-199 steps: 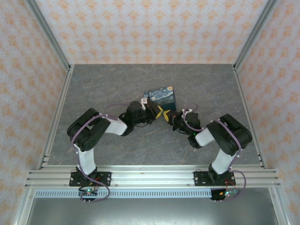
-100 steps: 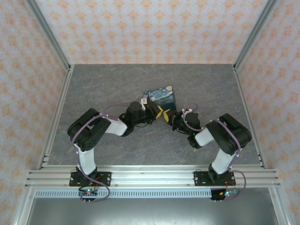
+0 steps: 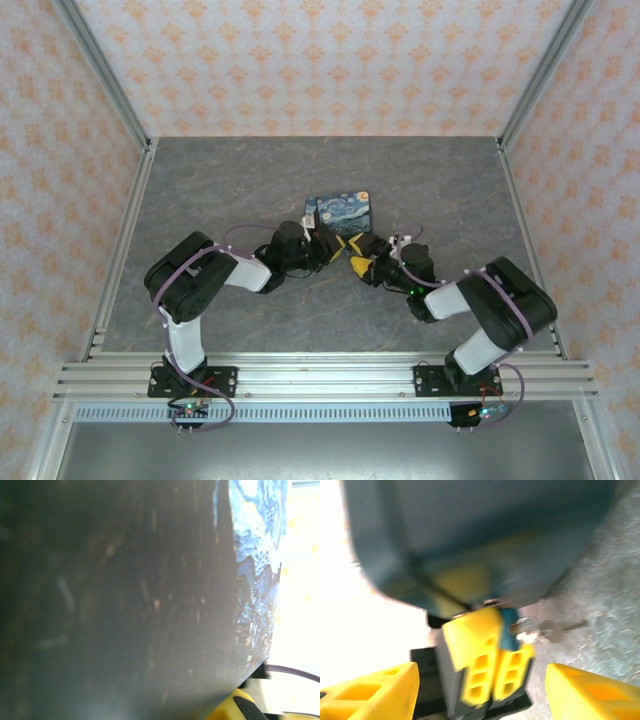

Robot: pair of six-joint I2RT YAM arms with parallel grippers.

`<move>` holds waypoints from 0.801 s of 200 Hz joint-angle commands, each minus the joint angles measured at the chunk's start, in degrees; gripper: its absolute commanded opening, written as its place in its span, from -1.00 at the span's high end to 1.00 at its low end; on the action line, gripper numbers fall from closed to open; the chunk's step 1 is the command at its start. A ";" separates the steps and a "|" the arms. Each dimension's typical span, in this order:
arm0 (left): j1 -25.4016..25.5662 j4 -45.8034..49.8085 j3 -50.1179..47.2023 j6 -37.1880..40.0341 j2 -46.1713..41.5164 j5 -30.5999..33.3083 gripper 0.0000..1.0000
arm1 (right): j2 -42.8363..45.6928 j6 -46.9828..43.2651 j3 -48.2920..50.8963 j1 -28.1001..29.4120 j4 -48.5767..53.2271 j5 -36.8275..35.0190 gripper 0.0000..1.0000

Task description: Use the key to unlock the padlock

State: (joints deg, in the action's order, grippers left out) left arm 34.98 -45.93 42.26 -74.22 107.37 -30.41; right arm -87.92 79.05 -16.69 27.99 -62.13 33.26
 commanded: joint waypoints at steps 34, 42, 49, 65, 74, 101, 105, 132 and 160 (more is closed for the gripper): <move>-0.97 13.57 2.87 8.11 -2.09 -4.71 1.00 | 22.94 -34.85 -9.26 -0.47 50.32 -2.53 -0.27; -1.10 14.99 3.29 8.98 -2.31 -5.39 1.00 | 24.21 -39.37 -10.57 -0.43 55.26 -3.63 -0.24; -1.23 16.38 3.76 9.69 -2.43 -5.99 1.00 | 24.67 -42.15 -11.31 -0.47 57.17 -4.12 -0.21; -1.49 18.46 4.66 10.88 -2.58 -7.36 1.00 | 23.94 -46.22 -12.42 0.18 59.06 -4.70 -0.10; -1.58 20.09 5.43 11.65 -2.61 -8.04 1.00 | 22.91 -48.17 -13.11 1.18 59.83 -5.93 -0.05; -1.76 23.97 7.16 13.76 -2.87 -9.60 1.00 | 19.08 -52.71 -15.18 5.01 61.29 -11.37 -0.01; -1.76 24.50 7.34 13.95 -2.94 -9.77 1.00 | 18.53 -53.15 -15.37 5.42 61.38 -11.98 -0.01; -1.85 27.65 8.22 15.14 -3.43 -10.83 1.00 | 16.49 -56.49 -16.42 7.00 61.75 -15.75 0.03; -2.01 29.22 8.83 15.30 -3.49 -12.51 1.00 | 15.03 -62.39 -17.64 9.04 62.39 -17.85 0.07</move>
State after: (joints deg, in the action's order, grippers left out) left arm 33.21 -22.63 49.80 -59.05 105.45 -38.17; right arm -71.90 24.45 -31.51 35.29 -1.39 20.08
